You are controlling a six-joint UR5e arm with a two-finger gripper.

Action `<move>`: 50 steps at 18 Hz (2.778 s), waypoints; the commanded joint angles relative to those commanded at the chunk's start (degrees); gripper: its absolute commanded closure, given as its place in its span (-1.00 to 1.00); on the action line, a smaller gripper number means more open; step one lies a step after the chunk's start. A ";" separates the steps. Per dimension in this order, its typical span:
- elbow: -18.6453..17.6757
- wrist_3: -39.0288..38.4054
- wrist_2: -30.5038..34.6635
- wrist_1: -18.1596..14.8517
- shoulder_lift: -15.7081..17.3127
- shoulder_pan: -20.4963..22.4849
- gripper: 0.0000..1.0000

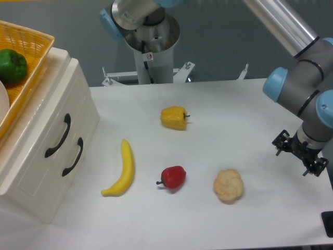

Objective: Slide the top white drawer open

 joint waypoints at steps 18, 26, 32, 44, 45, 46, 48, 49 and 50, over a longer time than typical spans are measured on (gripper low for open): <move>-9.66 -9.73 2.02 0.35 8.95 -4.12 -1.00; -14.06 -23.71 2.81 -1.05 16.08 -11.42 -1.00; -14.06 -35.40 2.29 -4.82 19.07 -15.20 -1.00; -15.64 -55.54 -0.86 -7.47 23.73 -21.62 -1.00; -16.51 -55.63 -1.83 -7.30 24.77 -21.62 -1.00; -17.39 -55.63 -2.02 -6.08 25.83 -21.62 -1.00; -19.59 -55.89 -1.93 -3.79 27.76 -21.71 -1.00; -20.64 -56.94 -1.93 -2.91 28.73 -21.80 -1.00; -21.09 -58.69 -2.02 -2.20 29.09 -22.23 -1.00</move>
